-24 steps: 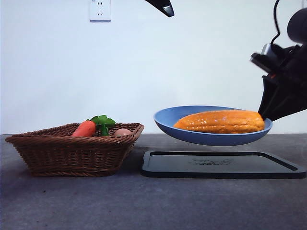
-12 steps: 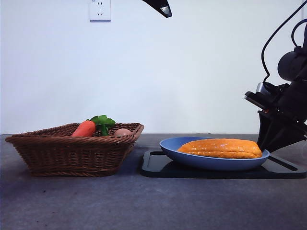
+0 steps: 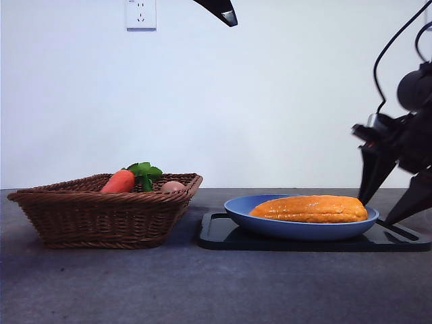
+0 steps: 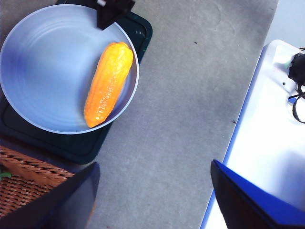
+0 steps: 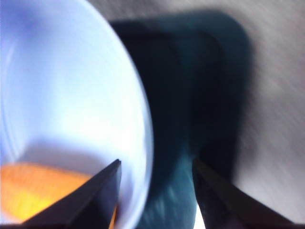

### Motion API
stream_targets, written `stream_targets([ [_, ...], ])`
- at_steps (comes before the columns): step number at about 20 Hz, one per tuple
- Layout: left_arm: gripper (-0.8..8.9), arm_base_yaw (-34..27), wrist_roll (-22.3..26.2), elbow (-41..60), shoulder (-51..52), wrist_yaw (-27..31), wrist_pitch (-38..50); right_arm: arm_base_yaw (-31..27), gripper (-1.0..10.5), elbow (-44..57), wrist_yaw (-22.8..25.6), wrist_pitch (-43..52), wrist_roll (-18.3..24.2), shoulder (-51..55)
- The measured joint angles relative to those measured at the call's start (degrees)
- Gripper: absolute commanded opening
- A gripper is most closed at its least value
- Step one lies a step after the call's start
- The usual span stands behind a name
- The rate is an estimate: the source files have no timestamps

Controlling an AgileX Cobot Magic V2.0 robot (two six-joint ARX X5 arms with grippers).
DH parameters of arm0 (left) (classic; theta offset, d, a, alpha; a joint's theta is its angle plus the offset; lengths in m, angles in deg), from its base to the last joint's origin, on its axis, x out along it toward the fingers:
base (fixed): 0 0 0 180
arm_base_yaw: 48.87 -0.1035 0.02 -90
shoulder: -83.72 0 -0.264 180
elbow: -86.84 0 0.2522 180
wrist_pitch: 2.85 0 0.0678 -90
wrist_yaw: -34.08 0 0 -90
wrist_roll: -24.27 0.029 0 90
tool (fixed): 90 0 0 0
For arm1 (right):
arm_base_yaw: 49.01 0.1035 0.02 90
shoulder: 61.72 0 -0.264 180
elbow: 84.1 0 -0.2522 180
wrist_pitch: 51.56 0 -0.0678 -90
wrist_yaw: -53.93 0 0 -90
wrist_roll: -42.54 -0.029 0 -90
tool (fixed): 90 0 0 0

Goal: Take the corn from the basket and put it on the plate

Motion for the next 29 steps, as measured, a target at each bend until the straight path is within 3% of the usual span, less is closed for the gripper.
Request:
stream_targets([
  [8, 3.61, -0.8, 0.0, 0.0, 0.0, 0.0, 0.0, -0.4, 2.2, 0.0, -0.3, -15.2, 5.4, 24.8],
  [11, 2.81, -0.8, 0.0, 0.0, 0.0, 0.0, 0.0, 3.1, 1.6, 0.0, -0.3, -22.9, 7.2, 35.3],
  [14, 1.35, -0.8, 0.0, 0.0, 0.0, 0.0, 0.0, 7.0, 0.5, 0.0, -0.2, -27.7, 8.9, 43.1],
  [16, 0.00, -0.8, 0.0, 0.0, 0.0, 0.0, 0.0, 8.8, 0.0, 0.0, 0.0, -29.7, 10.2, 46.1],
  [19, 0.07, -0.8, -0.2, 0.0, 0.0, 0.0, 0.0, 10.6, 0.0, 0.0, 0.0, -32.1, 12.4, 47.6],
  [29, 0.07, -0.8, -0.3, 0.0, 0.0, 0.0, 2.3, 10.8, 0.0, 0.0, 0.0, -31.2, 12.9, 47.5],
])
